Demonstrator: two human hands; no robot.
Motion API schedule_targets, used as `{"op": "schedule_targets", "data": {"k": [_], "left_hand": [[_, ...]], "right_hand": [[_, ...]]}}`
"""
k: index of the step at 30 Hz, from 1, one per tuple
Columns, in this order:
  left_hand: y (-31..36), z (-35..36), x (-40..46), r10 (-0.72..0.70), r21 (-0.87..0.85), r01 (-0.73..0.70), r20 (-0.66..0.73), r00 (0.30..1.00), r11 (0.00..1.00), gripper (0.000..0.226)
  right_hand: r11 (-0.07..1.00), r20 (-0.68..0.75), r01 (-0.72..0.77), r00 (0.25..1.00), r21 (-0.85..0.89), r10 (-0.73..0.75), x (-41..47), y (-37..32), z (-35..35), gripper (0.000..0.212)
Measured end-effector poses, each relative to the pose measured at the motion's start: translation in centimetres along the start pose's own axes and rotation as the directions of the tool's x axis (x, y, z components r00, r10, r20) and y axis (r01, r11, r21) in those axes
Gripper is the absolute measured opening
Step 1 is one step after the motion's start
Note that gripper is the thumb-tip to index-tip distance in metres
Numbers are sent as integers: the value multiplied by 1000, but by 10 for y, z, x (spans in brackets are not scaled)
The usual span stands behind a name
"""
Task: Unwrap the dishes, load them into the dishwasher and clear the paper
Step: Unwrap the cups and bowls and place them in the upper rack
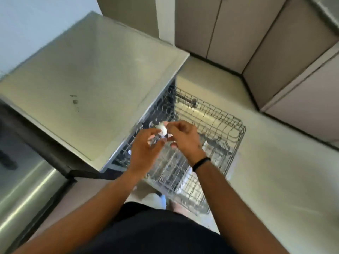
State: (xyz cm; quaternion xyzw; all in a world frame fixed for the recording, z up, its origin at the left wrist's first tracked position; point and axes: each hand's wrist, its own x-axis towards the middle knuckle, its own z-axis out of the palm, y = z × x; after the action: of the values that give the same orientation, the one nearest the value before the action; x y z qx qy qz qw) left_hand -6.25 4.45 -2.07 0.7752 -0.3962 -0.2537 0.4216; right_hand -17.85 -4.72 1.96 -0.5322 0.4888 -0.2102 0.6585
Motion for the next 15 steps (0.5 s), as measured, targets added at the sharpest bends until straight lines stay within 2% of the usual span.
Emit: {"op": "schedule_targets", "data": {"k": [5, 8, 12, 15], "left_hand": [[12, -56, -27, -111, -90, 93, -211, 971, 992, 27], [10, -97, -40, -151, -148, 107, -328, 933, 983, 29], [2, -154, -61, -178, -198, 88, -501, 847, 976, 29], [-15, -195, -83, -218, -235, 86, -623, 751, 968, 29]], "right_hand": [[995, 138, 93, 986, 22, -95, -16, -34, 32, 38], [988, 240, 150, 959, 36, -154, -22, -60, 68, 31], [974, 411, 226, 890, -20, -198, -39, -85, 136, 29], [941, 547, 323, 808, -99, -220, -61, -94, 192, 24]]}}
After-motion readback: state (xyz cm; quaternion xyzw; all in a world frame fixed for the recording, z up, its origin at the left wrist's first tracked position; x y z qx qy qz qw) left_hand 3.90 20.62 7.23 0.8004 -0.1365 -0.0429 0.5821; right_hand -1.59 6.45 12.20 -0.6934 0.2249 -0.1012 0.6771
